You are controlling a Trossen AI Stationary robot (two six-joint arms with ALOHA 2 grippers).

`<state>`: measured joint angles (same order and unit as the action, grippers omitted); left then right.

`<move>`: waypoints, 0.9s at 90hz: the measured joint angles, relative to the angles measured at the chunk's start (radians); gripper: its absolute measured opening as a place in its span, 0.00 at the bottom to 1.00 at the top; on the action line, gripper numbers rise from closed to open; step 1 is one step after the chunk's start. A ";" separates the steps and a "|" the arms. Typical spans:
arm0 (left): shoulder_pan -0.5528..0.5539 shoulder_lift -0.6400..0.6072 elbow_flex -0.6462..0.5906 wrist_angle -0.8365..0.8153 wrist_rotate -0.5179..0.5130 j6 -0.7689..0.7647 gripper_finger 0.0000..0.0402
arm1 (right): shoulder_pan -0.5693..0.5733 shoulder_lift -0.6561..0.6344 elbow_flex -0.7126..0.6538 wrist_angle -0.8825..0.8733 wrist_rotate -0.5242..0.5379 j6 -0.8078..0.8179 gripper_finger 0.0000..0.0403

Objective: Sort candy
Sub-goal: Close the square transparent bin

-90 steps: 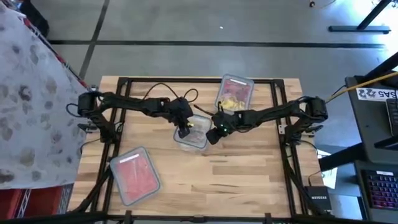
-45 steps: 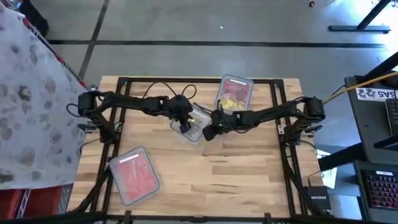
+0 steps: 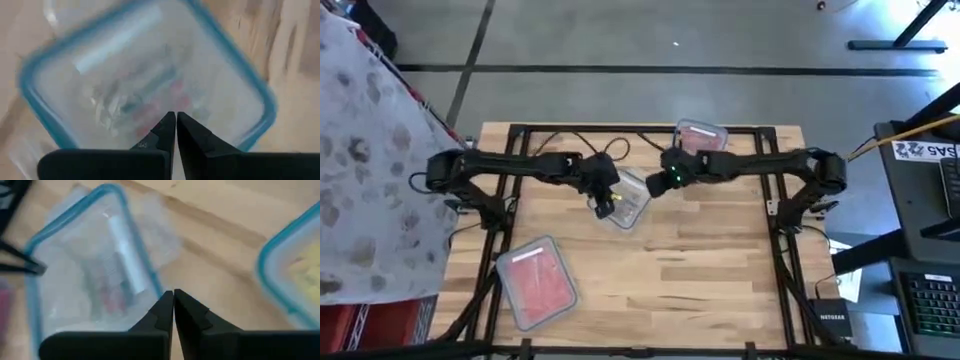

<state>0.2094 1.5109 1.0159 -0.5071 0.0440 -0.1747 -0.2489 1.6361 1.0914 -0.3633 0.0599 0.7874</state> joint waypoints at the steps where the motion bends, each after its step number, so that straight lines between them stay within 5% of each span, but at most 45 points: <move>1: 0.000 0.004 -0.001 0.002 0.002 0.000 0.00 | -0.005 0.006 0.007 -0.005 -0.001 -0.008 0.00; 34: 0.035 0.101 -0.007 -0.017 -0.067 -0.035 0.00 | 0.042 0.205 0.172 -0.126 -0.143 -0.137 0.00; 52: 0.046 0.011 -0.005 -0.148 -0.183 -0.071 0.00 | 0.172 0.173 0.195 -0.115 -0.419 -0.166 0.00; 81: 0.042 -0.022 -0.020 -0.069 -0.177 -0.048 0.00 | 0.123 0.120 0.194 -0.139 -0.190 -0.138 0.00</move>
<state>0.2512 1.4884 0.9961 -0.5759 -0.1334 -0.2224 -0.1262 1.7566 1.2858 -0.5026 -0.1302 0.6490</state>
